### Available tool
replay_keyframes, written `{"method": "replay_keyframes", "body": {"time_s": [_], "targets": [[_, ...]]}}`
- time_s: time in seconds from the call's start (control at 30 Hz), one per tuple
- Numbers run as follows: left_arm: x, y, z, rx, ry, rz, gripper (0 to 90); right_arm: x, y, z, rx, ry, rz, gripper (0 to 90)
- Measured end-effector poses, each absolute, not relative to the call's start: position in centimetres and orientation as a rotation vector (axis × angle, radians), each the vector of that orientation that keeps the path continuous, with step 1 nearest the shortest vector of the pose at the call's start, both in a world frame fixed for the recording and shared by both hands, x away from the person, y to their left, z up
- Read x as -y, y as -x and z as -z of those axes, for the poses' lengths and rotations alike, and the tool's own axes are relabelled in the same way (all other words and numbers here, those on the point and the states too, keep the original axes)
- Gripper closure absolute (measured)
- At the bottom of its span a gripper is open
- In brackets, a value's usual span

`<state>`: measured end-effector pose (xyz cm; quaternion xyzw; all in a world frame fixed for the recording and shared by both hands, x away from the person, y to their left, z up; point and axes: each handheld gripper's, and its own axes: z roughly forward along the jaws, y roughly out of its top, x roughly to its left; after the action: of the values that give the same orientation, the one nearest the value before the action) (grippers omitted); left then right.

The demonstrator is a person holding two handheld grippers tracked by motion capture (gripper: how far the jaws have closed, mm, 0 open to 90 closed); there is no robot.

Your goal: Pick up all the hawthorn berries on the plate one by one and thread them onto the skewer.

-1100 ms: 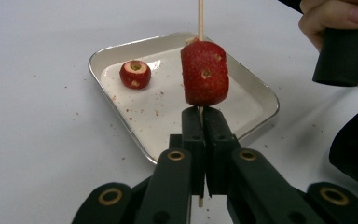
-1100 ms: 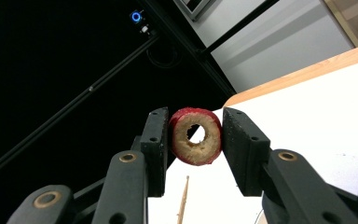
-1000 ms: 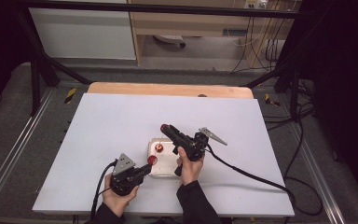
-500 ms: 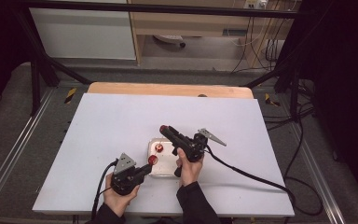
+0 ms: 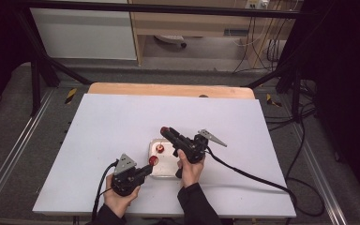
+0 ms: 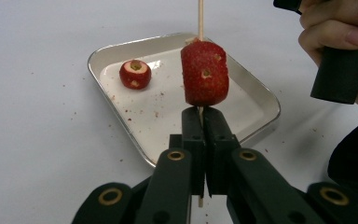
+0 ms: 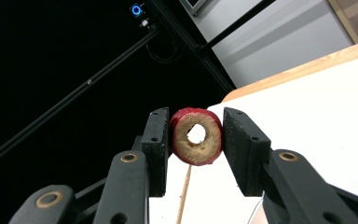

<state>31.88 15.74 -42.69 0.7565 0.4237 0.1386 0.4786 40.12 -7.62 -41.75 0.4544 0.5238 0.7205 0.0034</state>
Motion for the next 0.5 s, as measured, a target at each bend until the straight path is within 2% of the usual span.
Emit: {"method": "replay_keyframes", "body": {"time_s": [0.5], "targets": [[-15.47,-31.96,42.43,-1.072,-1.804,-0.315,88.2,7.06,-39.35,42.73,-1.678,-1.419,-2.238,62.9]]}}
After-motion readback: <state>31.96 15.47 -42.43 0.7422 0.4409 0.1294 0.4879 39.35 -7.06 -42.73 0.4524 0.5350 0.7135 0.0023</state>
